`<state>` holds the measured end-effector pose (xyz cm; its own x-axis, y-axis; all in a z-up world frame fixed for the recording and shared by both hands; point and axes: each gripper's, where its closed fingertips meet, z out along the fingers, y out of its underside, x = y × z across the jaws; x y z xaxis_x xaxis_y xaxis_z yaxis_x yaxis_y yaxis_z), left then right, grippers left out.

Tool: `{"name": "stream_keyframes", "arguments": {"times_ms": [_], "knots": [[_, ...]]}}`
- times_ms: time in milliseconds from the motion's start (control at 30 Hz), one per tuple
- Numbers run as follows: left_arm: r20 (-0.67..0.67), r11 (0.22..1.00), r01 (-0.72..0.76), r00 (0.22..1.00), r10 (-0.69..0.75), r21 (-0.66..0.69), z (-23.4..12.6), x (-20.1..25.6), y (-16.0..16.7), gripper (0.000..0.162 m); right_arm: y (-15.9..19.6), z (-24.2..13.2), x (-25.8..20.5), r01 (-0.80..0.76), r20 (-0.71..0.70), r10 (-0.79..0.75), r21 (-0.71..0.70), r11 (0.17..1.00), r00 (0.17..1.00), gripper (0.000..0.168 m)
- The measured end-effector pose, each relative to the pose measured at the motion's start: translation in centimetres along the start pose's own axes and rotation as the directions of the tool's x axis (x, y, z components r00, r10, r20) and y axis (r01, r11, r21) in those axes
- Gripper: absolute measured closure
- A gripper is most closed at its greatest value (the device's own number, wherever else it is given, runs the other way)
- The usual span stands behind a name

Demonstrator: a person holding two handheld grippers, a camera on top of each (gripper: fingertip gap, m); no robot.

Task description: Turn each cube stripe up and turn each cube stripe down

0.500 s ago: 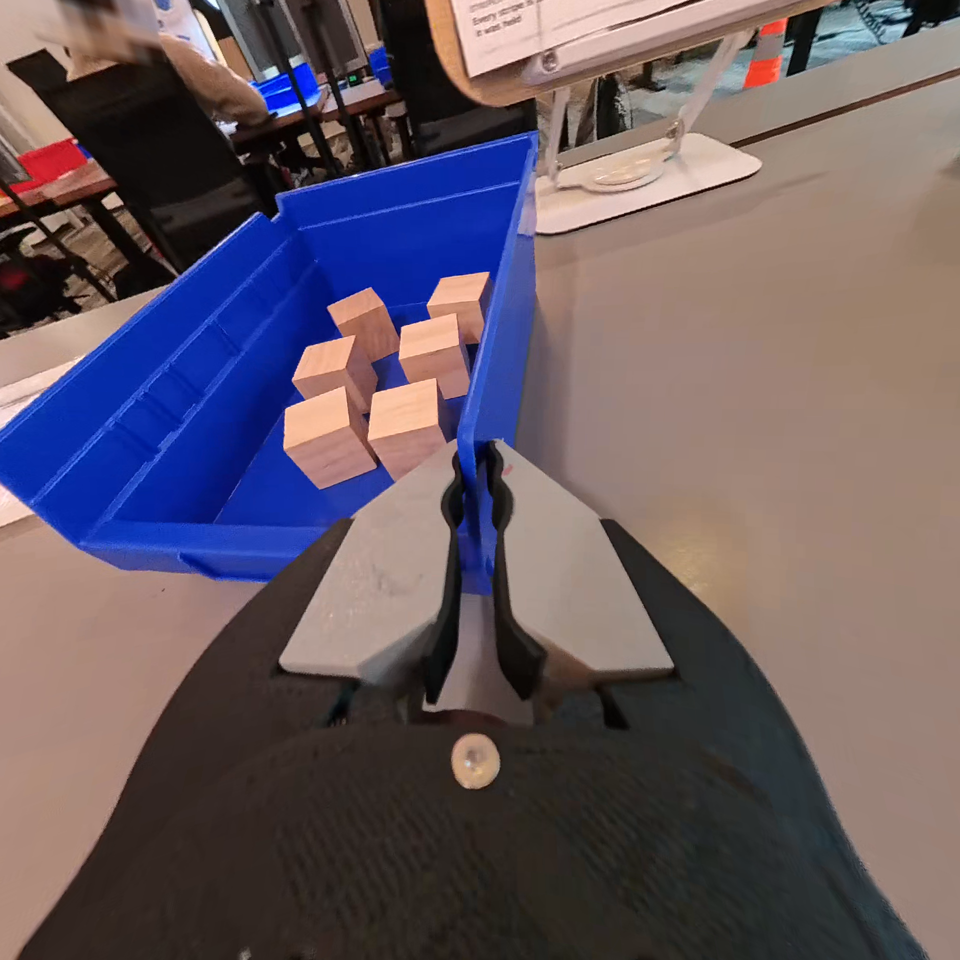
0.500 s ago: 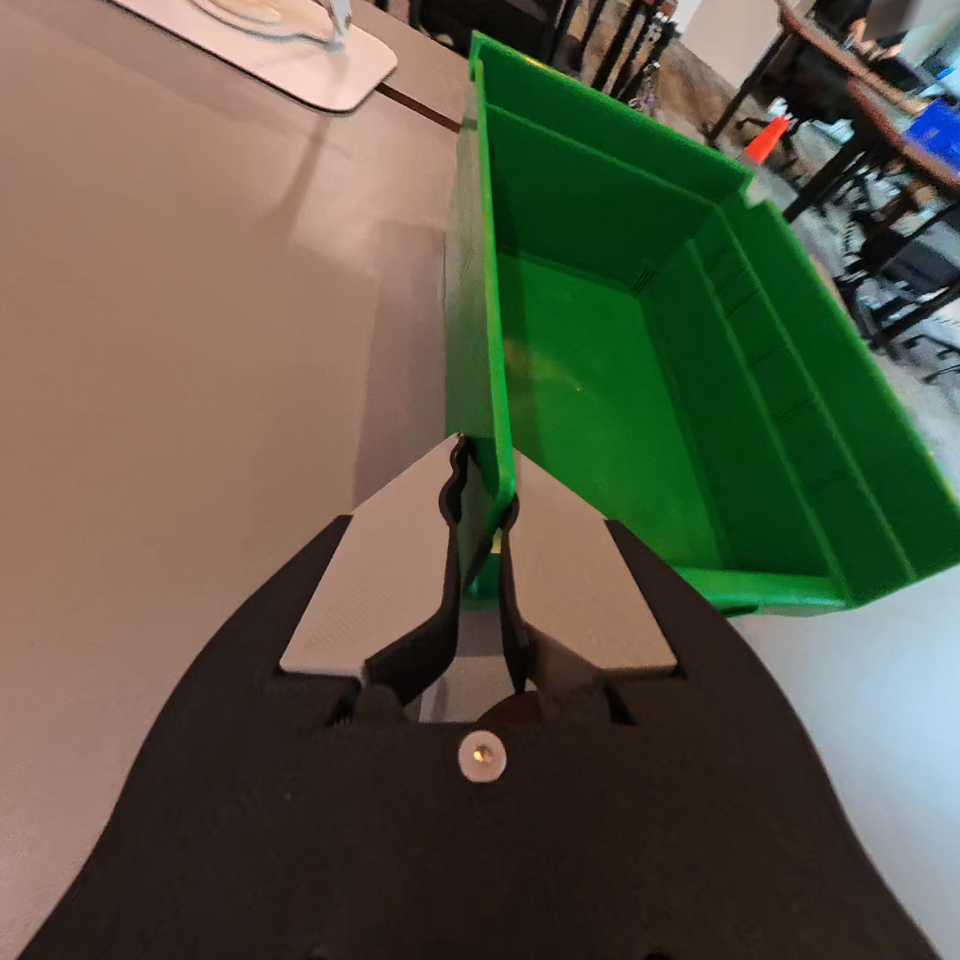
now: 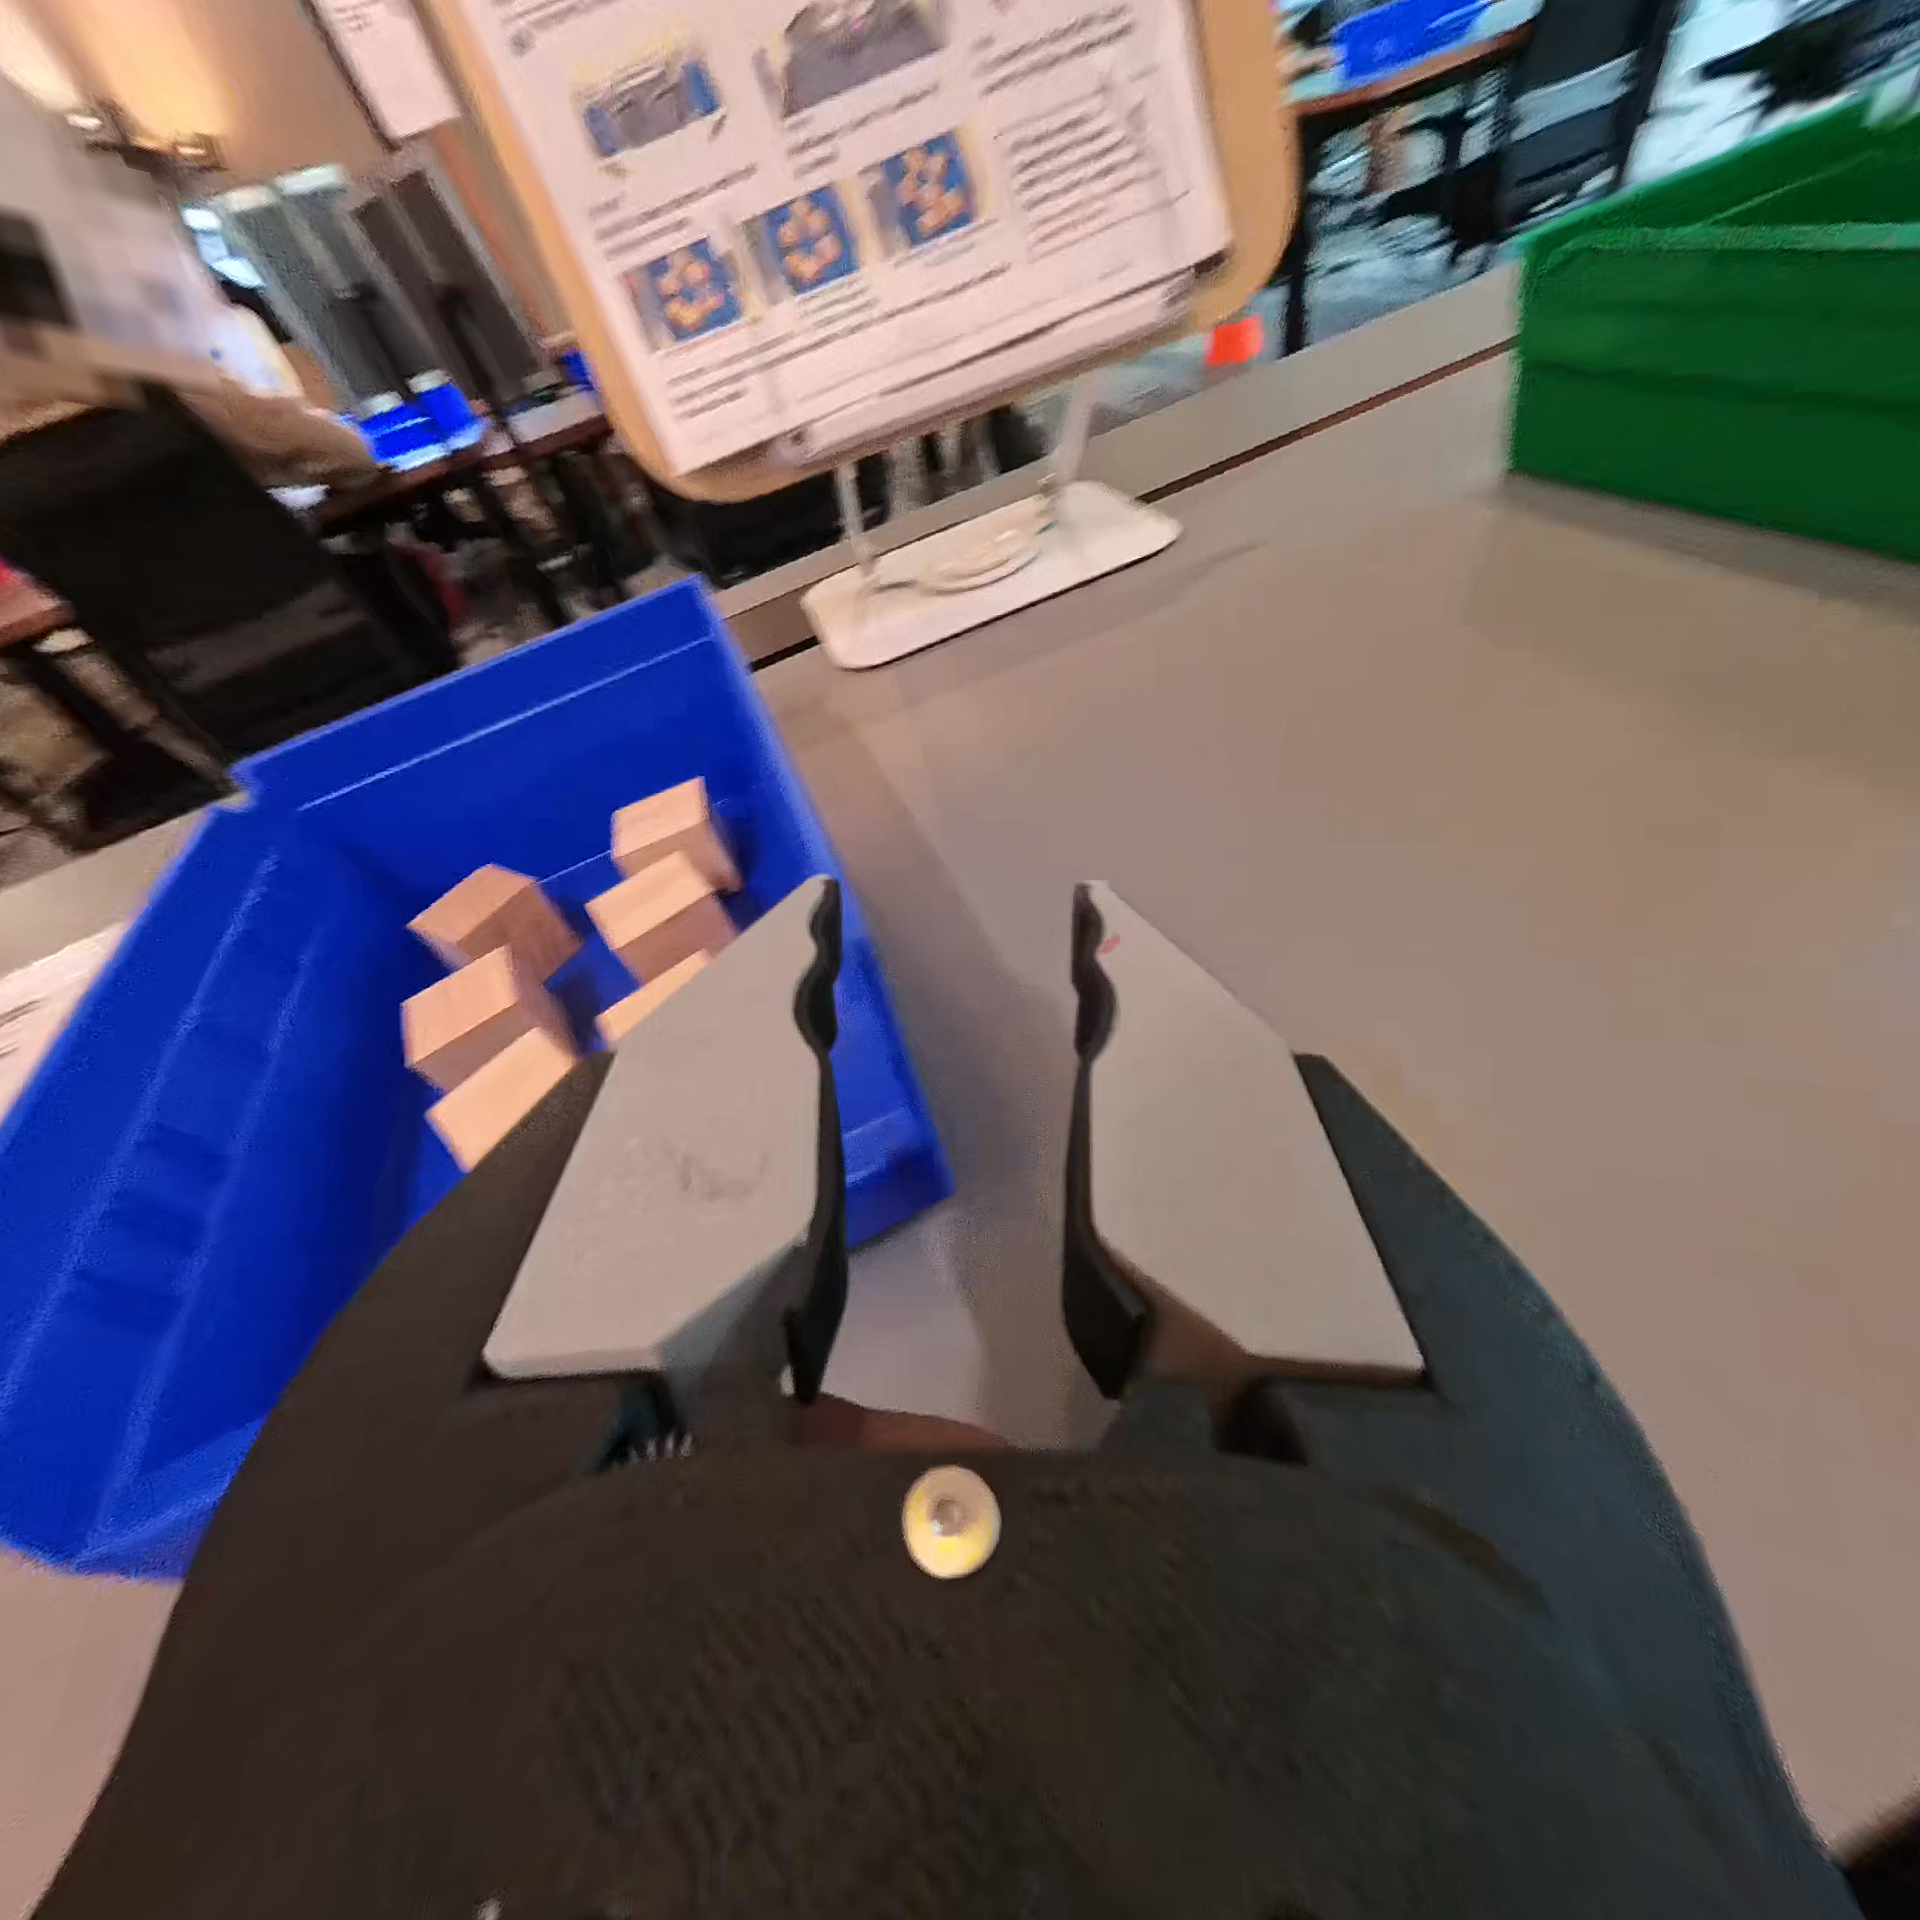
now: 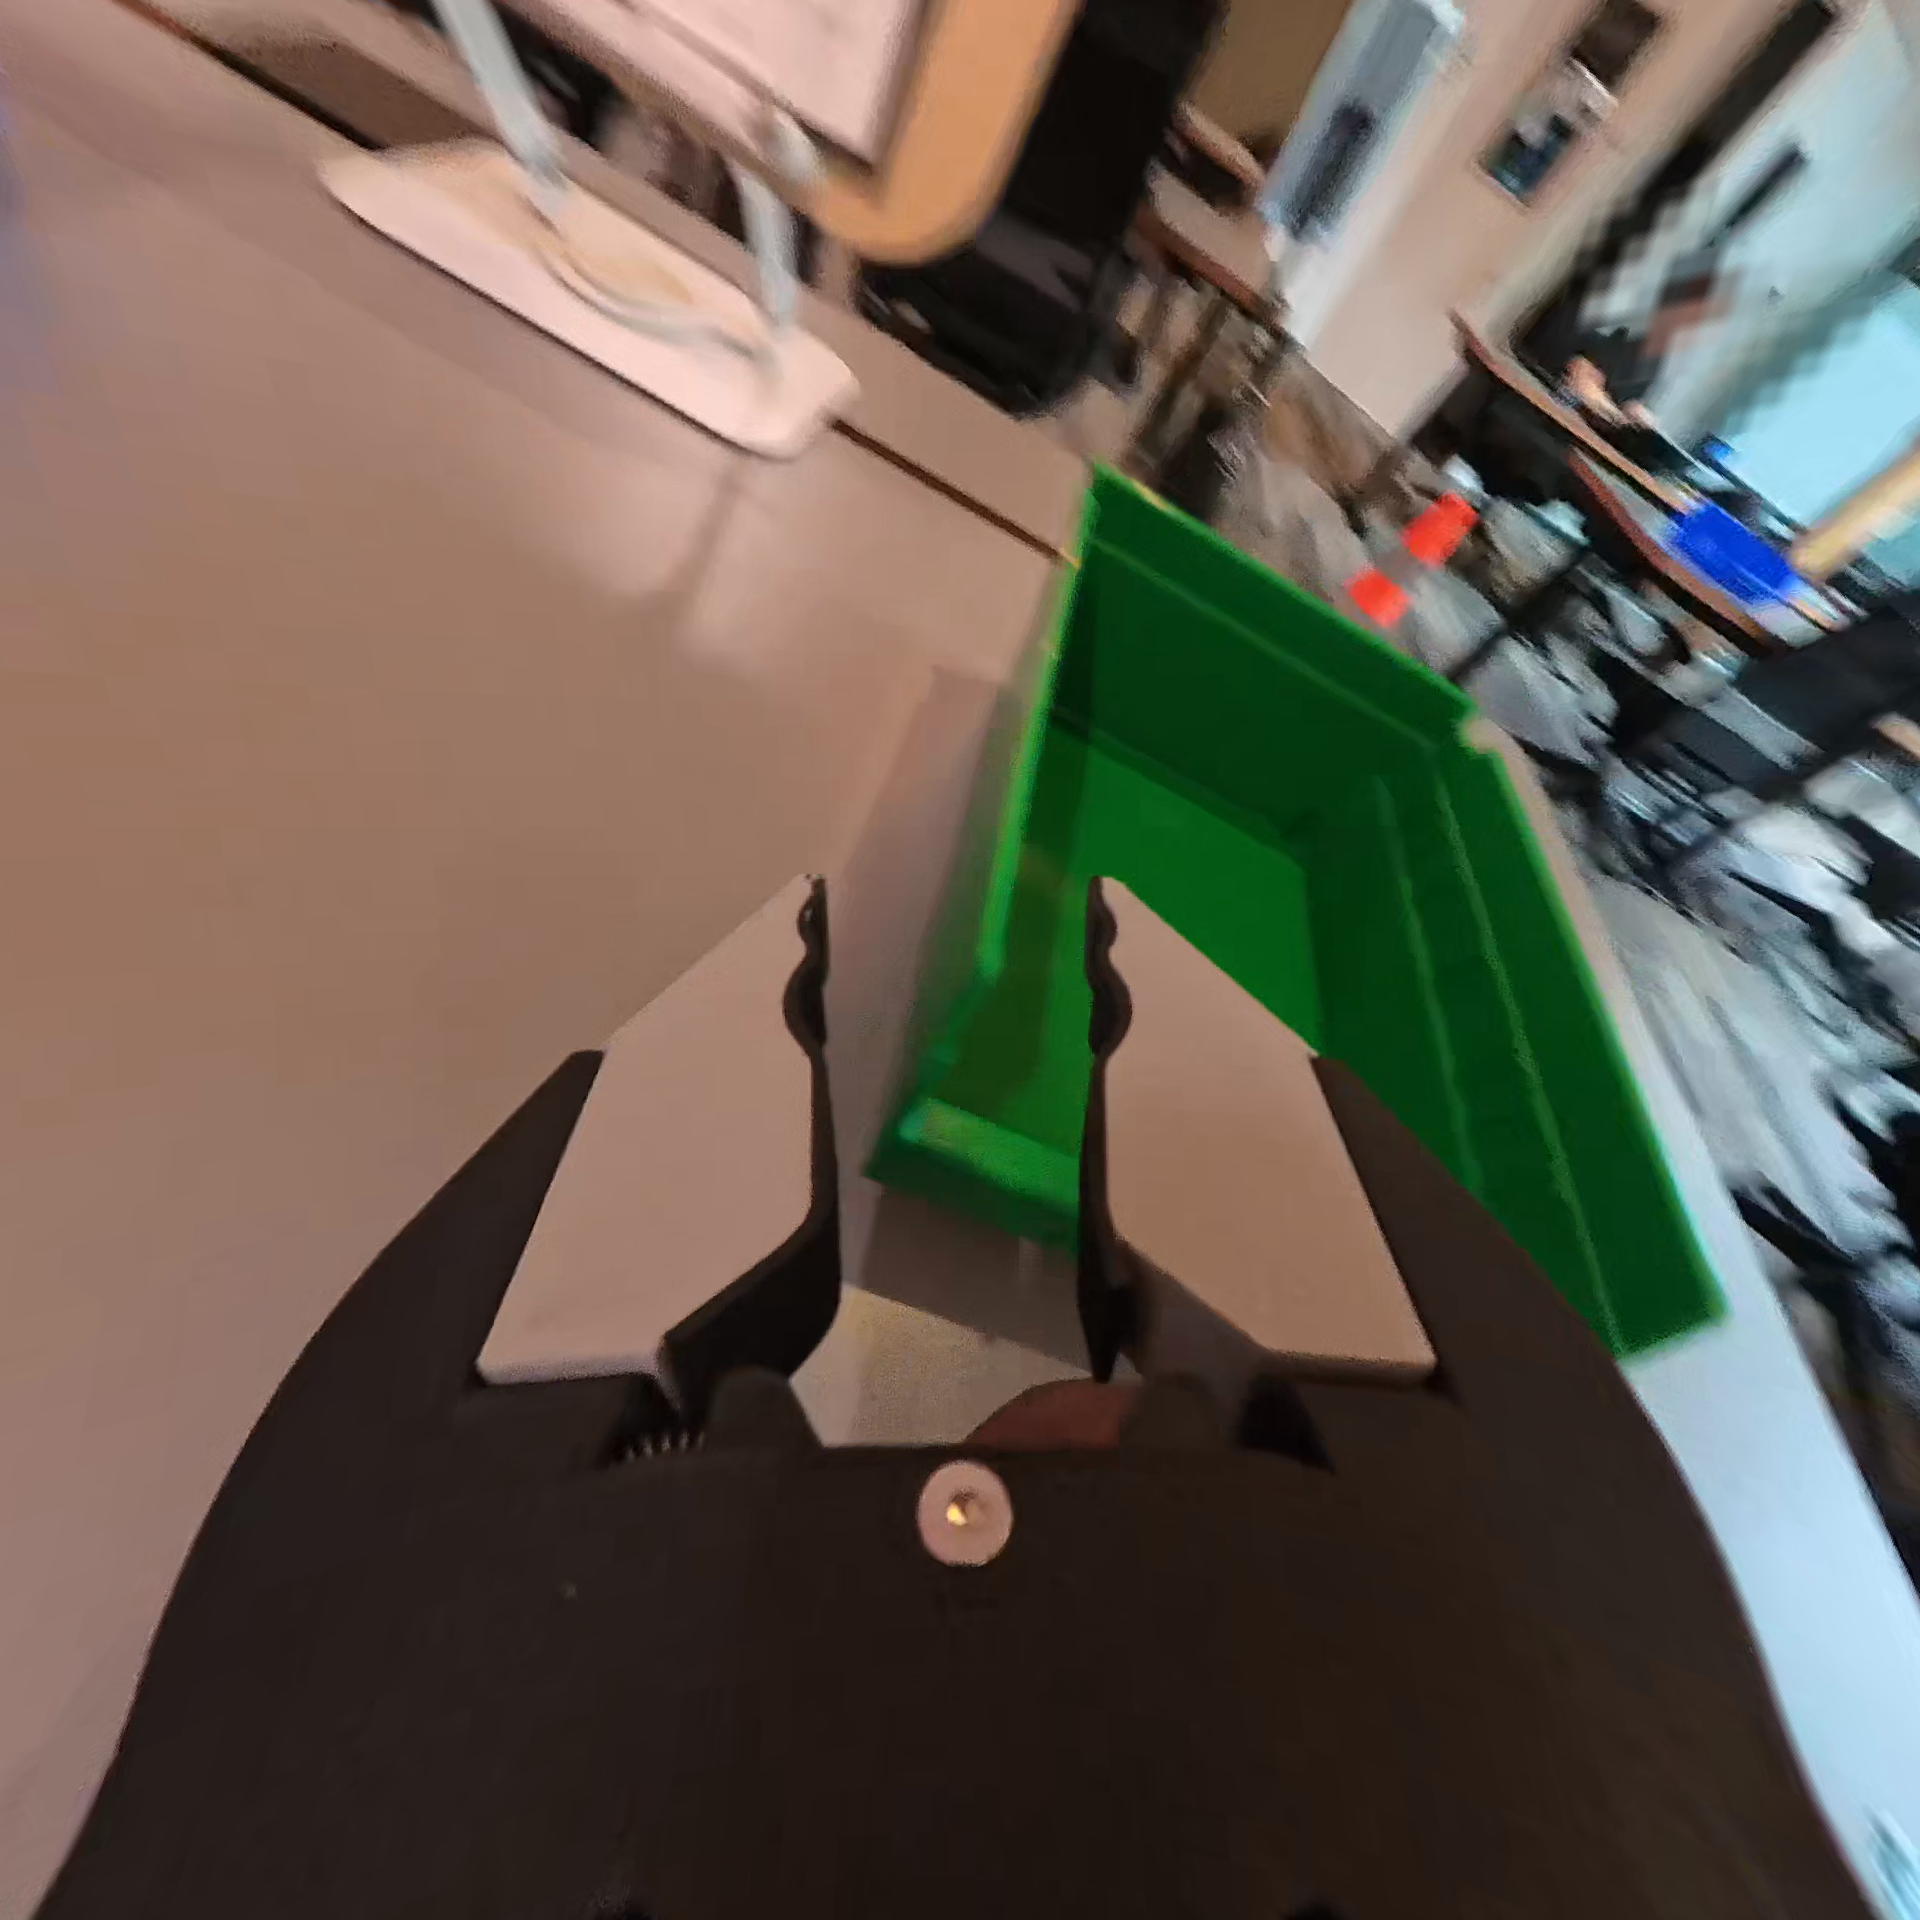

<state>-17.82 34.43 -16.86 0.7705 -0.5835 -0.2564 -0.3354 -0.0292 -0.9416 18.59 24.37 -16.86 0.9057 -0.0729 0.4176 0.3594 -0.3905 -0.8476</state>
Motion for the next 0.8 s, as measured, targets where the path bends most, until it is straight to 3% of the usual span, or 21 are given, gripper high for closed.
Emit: {"name": "stream_keyframes", "arguments": {"times_ms": [133, 300, 400, 633, 800], "knots": [[-0.24, 0.997, 0.055, 0.97, -0.041, 0.054, -0.2, 5.7, -3.1, 0.103, -5.5, -2.5, -5.9, -0.069, 0.295, 0.012, 0.183, 0.981, 0.956, 0.109], [-0.332, 1.0, -0.01, 0.943, 0.012, 0.006, 6.4, 10.1, -3.5, 0.099, -8.4, 2.1, -12.0, -0.065, 0.484, -0.007, 0.133, 0.989, 0.875, 0.096], [-0.422, 0.999, -0.022, 0.906, 0.037, 0.042, 10.0, 12.3, -4.1, 0.106, -9.2, 6.4, -13.8, -0.102, 0.509, 0.037, 0.1, 0.99, 0.86, 0.083], [-0.488, 0.984, -0.129, 0.856, 0.172, 0.121, 13.5, 14.6, -3.9, 0.105, -9.0, 14.0, -15.7, -0.093, 0.52, 0.037, 0.081, 0.992, 0.853, 0.083], [-0.581, 0.999, 0.012, 0.814, 0.01, 0.035, 12.3, 15.0, -3.5, 0.105, -8.1, 14.8, -17.6, -0.019, 0.567, -0.035, 0.088, 0.996, 0.823, 0.088]]}}
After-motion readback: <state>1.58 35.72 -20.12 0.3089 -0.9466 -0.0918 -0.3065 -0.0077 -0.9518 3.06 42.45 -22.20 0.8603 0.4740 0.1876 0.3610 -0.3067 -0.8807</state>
